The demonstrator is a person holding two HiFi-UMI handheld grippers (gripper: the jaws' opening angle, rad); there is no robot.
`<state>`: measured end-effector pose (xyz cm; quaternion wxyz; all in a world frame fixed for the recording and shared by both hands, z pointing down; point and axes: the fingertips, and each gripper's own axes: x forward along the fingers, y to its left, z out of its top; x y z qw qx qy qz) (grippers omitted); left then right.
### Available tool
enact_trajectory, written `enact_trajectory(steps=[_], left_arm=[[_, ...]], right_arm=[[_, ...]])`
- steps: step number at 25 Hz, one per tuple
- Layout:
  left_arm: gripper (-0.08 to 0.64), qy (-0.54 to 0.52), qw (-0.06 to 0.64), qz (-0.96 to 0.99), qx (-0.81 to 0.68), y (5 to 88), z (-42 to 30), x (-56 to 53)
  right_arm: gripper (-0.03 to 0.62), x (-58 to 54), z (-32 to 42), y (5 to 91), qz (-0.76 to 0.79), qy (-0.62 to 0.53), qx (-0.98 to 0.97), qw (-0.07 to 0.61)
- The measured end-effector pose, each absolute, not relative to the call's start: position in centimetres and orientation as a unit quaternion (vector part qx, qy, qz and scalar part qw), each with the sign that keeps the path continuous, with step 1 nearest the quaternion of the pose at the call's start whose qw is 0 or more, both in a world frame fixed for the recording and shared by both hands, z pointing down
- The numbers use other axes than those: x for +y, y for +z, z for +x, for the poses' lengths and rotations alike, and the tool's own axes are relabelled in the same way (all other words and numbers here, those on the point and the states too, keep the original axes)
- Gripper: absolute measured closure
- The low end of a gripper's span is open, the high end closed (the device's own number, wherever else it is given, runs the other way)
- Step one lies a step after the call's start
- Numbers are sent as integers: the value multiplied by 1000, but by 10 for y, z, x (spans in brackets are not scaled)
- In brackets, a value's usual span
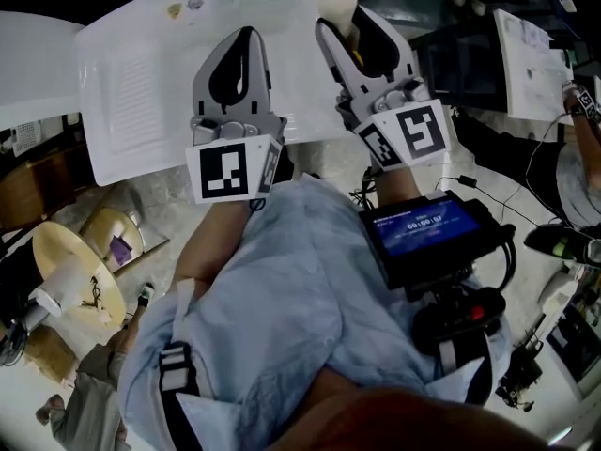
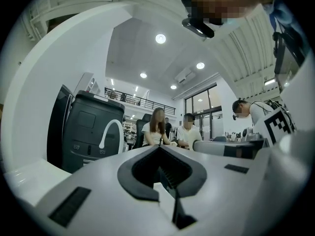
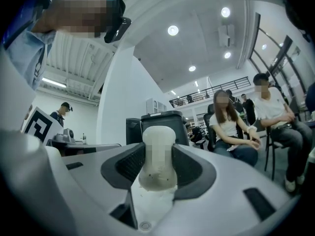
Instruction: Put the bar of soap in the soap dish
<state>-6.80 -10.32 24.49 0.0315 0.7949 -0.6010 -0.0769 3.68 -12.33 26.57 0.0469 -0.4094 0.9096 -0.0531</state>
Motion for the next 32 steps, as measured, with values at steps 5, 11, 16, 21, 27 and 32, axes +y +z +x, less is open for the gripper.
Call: enact_trajectory(steps=[5,11,16,21,27,32], left_arm=[[552,-82,5,812,-578,227,-51,-104],[552,-72,2,820,-568,229,-48,-114],[552,-70,0,821,-567,227,-48,-114],[552,-74,3,816,-574,227,-51,-112],[552,-83,-6,809,-581,224,-54,-107],[552,-89,-10,802,-591,224,-62,-105]], right_arm=[[404,-124,48,248,-421,-31,904,73],[405,-133,50,256,-432,-39,898,77],[404,-135,52,259,-437,-44,896,71],[403,-136,53,263,-435,-47,897,65],[405,-135,52,264,-427,-44,901,60],[405,-137,47,263,-417,-36,906,57]])
